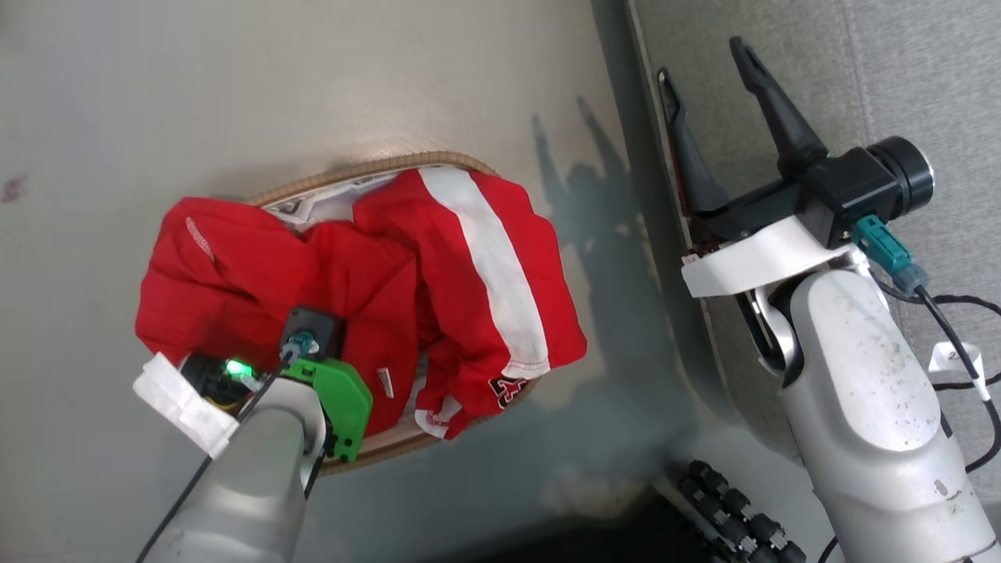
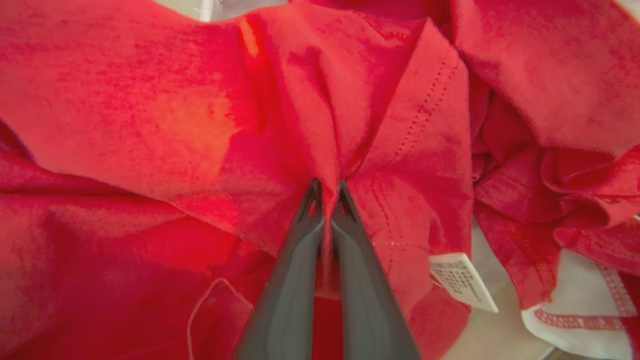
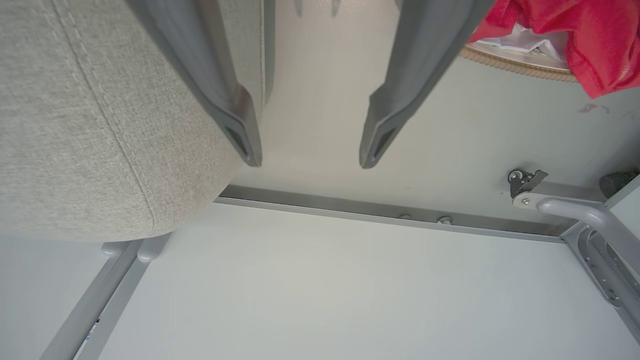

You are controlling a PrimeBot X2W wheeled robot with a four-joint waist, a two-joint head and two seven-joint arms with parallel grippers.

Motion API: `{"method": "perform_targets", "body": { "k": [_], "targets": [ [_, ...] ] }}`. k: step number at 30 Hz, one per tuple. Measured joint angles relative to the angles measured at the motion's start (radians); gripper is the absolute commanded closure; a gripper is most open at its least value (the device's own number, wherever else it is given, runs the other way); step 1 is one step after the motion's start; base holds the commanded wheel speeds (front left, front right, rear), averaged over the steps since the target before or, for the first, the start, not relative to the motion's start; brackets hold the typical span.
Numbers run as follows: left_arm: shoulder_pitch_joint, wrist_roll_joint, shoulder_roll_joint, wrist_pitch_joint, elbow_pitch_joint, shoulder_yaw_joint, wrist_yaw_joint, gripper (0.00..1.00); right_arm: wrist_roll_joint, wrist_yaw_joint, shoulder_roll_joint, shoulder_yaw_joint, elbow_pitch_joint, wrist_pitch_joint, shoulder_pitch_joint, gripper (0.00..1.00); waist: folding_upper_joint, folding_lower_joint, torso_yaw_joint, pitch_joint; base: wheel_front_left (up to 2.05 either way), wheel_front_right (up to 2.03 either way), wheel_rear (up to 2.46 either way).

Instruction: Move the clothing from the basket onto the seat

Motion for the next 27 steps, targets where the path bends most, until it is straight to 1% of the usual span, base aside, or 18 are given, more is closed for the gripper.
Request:
{"method": "perform_targets", "body": {
  "k": [2, 7, 16, 22, 27],
  "targets": [
    [0.026, -0.016, 0.000, -0.002, -0.019, 0.002, 0.001, 1.00, 0.000, 0.000, 0.000, -0.004, 0.010, 0.000, 0.013, 0.00, 0.0000, 0.0000, 0.003, -0.027, 0.00, 0.00, 0.00],
    [0.118, -0.074, -0.002, -0.006, -0.159, -0.012, 0.000, 1.00, 0.002, 0.000, -0.003, -0.015, 0.039, 0.000, 0.062, 0.00, 0.0000, 0.0000, 0.016, -0.109, 0.00, 0.00, 0.00],
    [0.284, -0.163, -0.002, -0.007, -0.365, -0.030, 0.007, 1.00, 0.016, 0.000, -0.012, -0.020, 0.083, 0.000, 0.170, 0.00, 0.0000, 0.0000, 0.053, -0.277, 0.00, 0.00, 0.00],
    [0.378, -0.213, -0.002, -0.007, -0.502, -0.006, 0.015, 1.00, 0.022, 0.000, -0.016, -0.019, 0.106, 0.000, 0.239, 0.00, 0.0000, -0.0001, 0.083, -0.394, 0.00, 0.00, 0.00],
    [0.429, -0.219, -0.002, -0.007, -0.624, 0.014, 0.018, 1.00, 0.027, 0.000, -0.017, -0.018, 0.118, 0.000, 0.300, 0.00, 0.0000, -0.0001, 0.110, -0.493, 0.00, 0.00, 0.00]
  ]
}}
